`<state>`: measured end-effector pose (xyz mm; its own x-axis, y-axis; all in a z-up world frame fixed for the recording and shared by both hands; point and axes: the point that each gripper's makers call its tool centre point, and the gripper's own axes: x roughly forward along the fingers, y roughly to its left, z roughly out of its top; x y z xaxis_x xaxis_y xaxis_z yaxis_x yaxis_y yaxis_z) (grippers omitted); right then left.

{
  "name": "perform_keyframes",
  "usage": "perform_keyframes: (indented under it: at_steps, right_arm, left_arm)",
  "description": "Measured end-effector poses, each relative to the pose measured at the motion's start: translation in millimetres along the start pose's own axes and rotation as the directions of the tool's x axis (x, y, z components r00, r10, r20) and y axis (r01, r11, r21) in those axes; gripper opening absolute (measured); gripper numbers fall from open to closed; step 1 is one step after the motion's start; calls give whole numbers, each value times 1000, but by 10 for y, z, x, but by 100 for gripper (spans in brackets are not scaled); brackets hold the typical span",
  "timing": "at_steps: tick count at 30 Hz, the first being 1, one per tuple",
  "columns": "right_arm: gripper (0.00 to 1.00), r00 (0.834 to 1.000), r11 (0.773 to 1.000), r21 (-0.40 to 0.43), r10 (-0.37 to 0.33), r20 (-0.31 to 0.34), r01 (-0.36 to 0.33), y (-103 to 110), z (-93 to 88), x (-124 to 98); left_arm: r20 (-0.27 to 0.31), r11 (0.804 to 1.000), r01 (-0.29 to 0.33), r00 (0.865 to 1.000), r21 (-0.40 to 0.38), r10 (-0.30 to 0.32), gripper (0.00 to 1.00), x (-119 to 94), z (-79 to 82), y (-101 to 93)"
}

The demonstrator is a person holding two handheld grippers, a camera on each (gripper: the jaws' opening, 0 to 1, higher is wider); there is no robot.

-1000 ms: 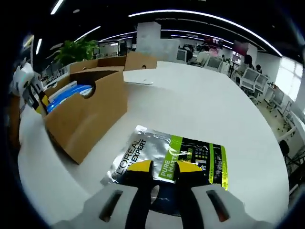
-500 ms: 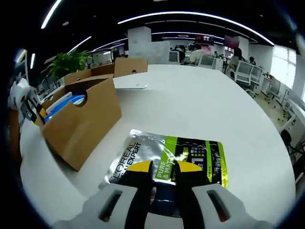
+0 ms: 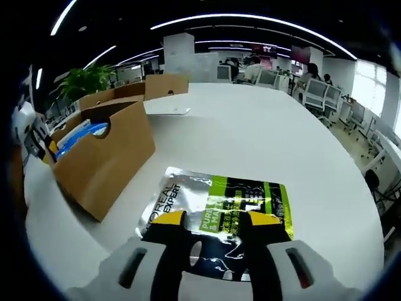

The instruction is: Operate the shoe box by opening the lid, removing the specified soft item, and placing it in the target area until the item is outside and the box remains undamaged.

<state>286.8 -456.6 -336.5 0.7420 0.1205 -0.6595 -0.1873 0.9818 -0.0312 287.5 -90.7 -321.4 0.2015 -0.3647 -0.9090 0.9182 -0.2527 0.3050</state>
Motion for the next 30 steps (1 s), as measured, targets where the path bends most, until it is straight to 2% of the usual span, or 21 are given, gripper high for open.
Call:
perform_keyframes:
  at_steps: [2, 5, 9, 13, 16, 22, 25, 27, 30]
  right_arm:
    - [41, 1000, 1000, -25, 10, -29, -10, 69, 25, -41]
    - [42, 1000, 990, -138, -16, -24, 13, 137, 270, -198]
    - [47, 1000, 988, -156, -18, -24, 14, 264, 576, -397]
    - [49, 998, 965, -261, 14, -56, -29, 586, 838, -555]
    - [49, 998, 959, -281, 17, -55, -32, 729, 986, -603]
    - [52, 998, 944, -326, 41, -37, -51, 1116, 1336, -748]
    - [56, 996, 947, -312, 66, -56, -80, 1284, 1368, -722]
    - [56, 992, 937, -333, 71, -105, -102, 1361, 1316, -697]
    - [57, 984, 940, -317, 82, -156, -129, 1441, 1289, -646]
  left_arm:
    - [3, 1000, 1, 1000, -1, -1, 12, -2, 2, 0]
    - [9, 1000, 1, 1000, -2, -1, 12, -4, 8, -2]
    - [18, 1000, 1, 1000, -2, -1, 12, -7, 15, -3]
    - [20, 1000, 1, 1000, 1, -1, 12, -8, 19, -4]
    - [45, 1000, 4, 999, -15, -3, 11, -19, 33, 3]
    - [49, 1000, 6, 999, -3, -6, 11, -12, 38, 2]
    - [59, 1000, 5, 998, -4, -4, 11, -15, 49, 16]
    - [64, 1000, 6, 998, -7, -6, 11, -16, 54, 10]
    - [66, 1000, 8, 998, -5, -7, 11, -13, 46, 17]
